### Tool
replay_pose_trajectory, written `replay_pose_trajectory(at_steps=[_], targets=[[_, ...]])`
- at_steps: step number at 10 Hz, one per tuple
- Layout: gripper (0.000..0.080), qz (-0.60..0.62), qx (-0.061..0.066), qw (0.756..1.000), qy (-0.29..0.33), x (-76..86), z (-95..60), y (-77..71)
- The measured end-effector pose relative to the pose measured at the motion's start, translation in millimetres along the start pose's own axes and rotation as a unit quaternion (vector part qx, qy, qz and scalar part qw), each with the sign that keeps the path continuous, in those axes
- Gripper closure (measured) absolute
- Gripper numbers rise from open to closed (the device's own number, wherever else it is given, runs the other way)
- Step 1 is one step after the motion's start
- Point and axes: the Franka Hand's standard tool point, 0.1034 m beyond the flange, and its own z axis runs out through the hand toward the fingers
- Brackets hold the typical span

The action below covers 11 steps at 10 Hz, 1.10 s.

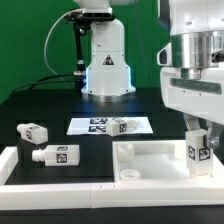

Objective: Assemble one leg

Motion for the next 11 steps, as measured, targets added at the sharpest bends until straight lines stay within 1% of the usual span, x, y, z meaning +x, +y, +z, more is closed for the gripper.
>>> replay_pose_trajectory(at_steps=[1,2,3,4,5,6,7,9,10,11], targets=[[0.0513,-0.014,0.0,1.0,0.0,0.0,0.2,0.2],[0.0513,-0.059,-0.007,0.998,0.003,-2.1,1.4,2.6],[0.0335,-0.147,-0.025,0.989,0.005,-7.0,3.0,7.5],[0.0335,-0.252,-0.022,0.967,0.002,-0.8,-1.8,2.9],[0.0188,-0.34,-0.017,0.94,-0.003,6.4,-6.3,0.2],[0.016,-0.394,-0.015,0.919,-0.008,6.1,-6.3,0.8],[0.016,-0.433,-0.02,0.901,-0.005,-0.8,-4.4,3.8],[0.0152,-0.482,-0.022,0.876,-0.003,3.8,-4.3,4.1],[0.0151,-0.535,-0.027,0.844,0.0,5.5,-4.2,4.1],[0.0151,-0.608,-0.033,0.793,0.006,7.4,-4.1,1.7]])
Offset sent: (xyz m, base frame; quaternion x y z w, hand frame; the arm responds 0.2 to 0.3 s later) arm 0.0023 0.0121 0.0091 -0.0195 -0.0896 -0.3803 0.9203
